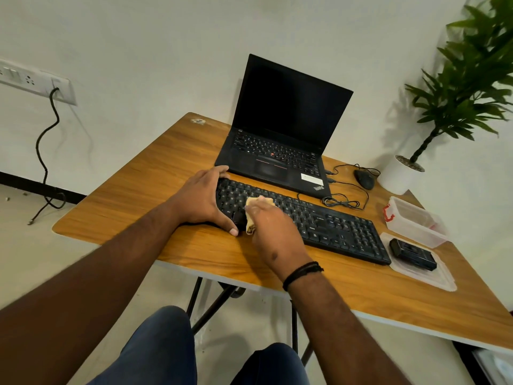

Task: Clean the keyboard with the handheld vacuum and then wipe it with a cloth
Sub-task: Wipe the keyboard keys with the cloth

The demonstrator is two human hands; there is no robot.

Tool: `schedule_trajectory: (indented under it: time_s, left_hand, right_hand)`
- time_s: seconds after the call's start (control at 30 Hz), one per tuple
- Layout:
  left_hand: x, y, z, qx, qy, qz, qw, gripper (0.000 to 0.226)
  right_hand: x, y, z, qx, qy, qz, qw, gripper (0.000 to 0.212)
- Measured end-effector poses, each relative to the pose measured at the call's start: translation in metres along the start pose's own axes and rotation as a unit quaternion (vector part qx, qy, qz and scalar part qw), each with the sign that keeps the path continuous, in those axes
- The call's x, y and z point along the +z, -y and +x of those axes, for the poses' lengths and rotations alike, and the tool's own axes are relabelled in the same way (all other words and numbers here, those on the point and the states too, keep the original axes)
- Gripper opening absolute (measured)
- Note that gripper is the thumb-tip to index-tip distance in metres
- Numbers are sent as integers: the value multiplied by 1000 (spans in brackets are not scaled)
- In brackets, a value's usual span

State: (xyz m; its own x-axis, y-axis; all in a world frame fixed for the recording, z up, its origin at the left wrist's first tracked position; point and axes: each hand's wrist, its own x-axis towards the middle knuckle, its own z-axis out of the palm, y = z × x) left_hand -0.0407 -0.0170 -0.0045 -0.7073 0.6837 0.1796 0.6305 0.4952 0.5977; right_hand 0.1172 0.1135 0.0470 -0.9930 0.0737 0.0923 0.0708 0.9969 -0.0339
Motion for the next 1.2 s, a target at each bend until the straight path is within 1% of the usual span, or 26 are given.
schedule_trajectory:
  time_s: [0.07, 0.13, 0.23, 0.27, 0.3, 0.37, 0.4, 0.43, 0.5, 0.53, 0.6, 0.73, 0.83, 0.87, 0.9, 0.97, 1.0, 1.07, 1.1, 1.13, 1.2]
  left_hand:
    - [0, -1, -1, -2, 0, 3, 1000, 166]
    - [0, -1, -1, -7, 3, 2, 1000, 165]
    - [-1, -2, -1, -9, 3, 2, 1000, 164]
    - [-2, -2, -1, -9, 1, 1, 1000, 164]
    - [-2, -2, -1, -10, 1, 0, 1000, 165]
    - [-1, -2, -1, -10, 3, -1, 1000, 165]
    - [-1, -1, -1, -11, 2, -1, 1000, 165]
    - [0, -1, -2, -11, 0, 0, 1000, 164]
    - [-1, 0, -1, -10, -1, 0, 1000, 164]
    - [-1, 0, -1, -9, 1, 1, 1000, 163]
    - [-2, 1, -1, -6, 5, -1, 1000, 162]
    - [-1, 0, -1, 2, 9, -1, 1000, 161]
    - [0, -1, -1, 2, 6, 3, 1000, 160]
    - [0, -1, -1, 1, 5, 3, 1000, 159]
    - [0, -1, -1, 0, 5, 3, 1000, 158]
    - [0, -1, -1, 0, 5, 5, 1000, 156]
    - [0, -2, -1, 1, 4, 6, 1000, 155]
    - [0, -2, -1, 1, 3, 9, 1000, 154]
    - [0, -2, 0, 2, 4, 11, 1000, 154]
    - [0, -1, 0, 3, 7, 12, 1000, 154]
    - [-1, -2, 0, 4, 23, 20, 1000, 154]
  right_hand:
    - [4, 2, -5, 18, -6, 8, 1000, 43]
    - [6, 5, -15, 14, 14, 15, 1000, 45]
    - [-7, -7, -24, 38, 32, 47, 998, 38]
    - [-12, -16, -22, 64, 22, 55, 996, 36]
    - [-16, -27, -19, 101, -6, 62, 993, 34]
    - [-16, -48, -13, 180, -80, 72, 978, 31]
    - [-13, -51, -12, 210, -96, 76, 970, 29]
    - [-8, -50, -13, 229, -87, 77, 966, 30]
    - [7, -35, -21, 224, -49, 65, 971, 39]
    - [13, -29, -26, 205, -43, 49, 977, 45]
    - [13, -27, -32, 186, -53, 40, 980, 49]
    - [2, -47, -28, 196, -59, 85, 975, 43]
    - [-3, -54, -21, 236, -111, 114, 959, 33]
    - [-2, -50, -21, 245, -102, 112, 958, 31]
    - [2, -44, -23, 245, -77, 101, 961, 32]
    - [14, -22, -35, 207, -38, 66, 975, 46]
    - [19, -11, -43, 179, -39, 62, 981, 51]
    - [21, 0, -56, 136, -48, 75, 987, 56]
    - [18, -1, -59, 130, -52, 89, 986, 56]
    - [14, -5, -60, 138, -65, 109, 982, 55]
    - [8, -22, -55, 174, -120, 140, 967, 51]
